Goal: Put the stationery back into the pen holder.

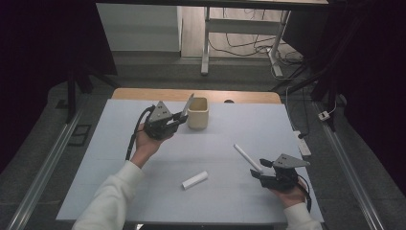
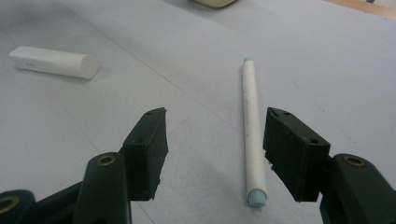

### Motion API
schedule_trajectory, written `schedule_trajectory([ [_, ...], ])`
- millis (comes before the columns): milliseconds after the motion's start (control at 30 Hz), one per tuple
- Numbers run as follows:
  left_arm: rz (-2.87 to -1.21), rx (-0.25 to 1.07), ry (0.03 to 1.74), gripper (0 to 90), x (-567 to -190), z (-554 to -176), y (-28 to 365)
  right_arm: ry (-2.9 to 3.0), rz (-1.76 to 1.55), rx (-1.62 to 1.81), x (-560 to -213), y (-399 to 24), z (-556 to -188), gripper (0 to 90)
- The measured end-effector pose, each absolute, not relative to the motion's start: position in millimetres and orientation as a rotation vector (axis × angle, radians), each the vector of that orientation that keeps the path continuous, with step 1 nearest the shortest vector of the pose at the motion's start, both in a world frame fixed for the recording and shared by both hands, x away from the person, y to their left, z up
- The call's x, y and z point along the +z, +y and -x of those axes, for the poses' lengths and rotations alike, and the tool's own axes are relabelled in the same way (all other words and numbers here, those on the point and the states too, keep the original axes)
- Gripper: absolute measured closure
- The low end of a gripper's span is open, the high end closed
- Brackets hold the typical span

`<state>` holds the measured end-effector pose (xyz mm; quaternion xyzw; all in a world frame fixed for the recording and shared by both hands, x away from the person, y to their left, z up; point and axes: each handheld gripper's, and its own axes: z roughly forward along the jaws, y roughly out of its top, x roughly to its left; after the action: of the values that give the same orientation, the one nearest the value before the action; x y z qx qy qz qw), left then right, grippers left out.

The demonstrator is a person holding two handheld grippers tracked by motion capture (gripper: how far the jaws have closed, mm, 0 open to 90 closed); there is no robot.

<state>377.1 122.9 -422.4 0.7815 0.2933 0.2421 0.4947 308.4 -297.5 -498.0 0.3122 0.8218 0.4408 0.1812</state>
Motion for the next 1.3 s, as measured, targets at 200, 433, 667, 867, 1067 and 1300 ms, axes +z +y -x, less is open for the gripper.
schedule_trajectory([
  [200, -1.888, 0.58, 0.718, 78.2, -422.2, -387.9, 117.5, 2.322, -0.882, 1.234, -498.2, -297.7, -308.6, 39.8],
  [433, -1.887, 0.581, 0.725, 78.2, -418.7, -400.0, 112.0, 2.326, -0.88, 1.232, -498.7, -297.6, -309.0, 39.8],
  [667, -1.862, 0.571, 0.748, 78.2, -417.2, -412.0, 107.0, 2.328, -0.879, 1.232, -499.5, -297.0, -309.4, 39.8],
  [867, -1.853, 0.568, 0.772, 78.2, -417.5, -421.4, 104.8, 2.333, -0.879, 1.231, -499.8, -296.6, -309.3, 39.8],
  [1067, -1.858, 0.578, 0.786, 78.2, -418.3, -430.7, 102.6, 2.337, -0.876, 1.224, -500.0, -296.2, -309.4, 39.8],
  [1300, -1.858, 0.573, 0.795, 78.2, -420.6, -442.1, 97.7, 2.343, -0.87, 1.215, -500.5, -295.8, -309.4, 39.8],
])
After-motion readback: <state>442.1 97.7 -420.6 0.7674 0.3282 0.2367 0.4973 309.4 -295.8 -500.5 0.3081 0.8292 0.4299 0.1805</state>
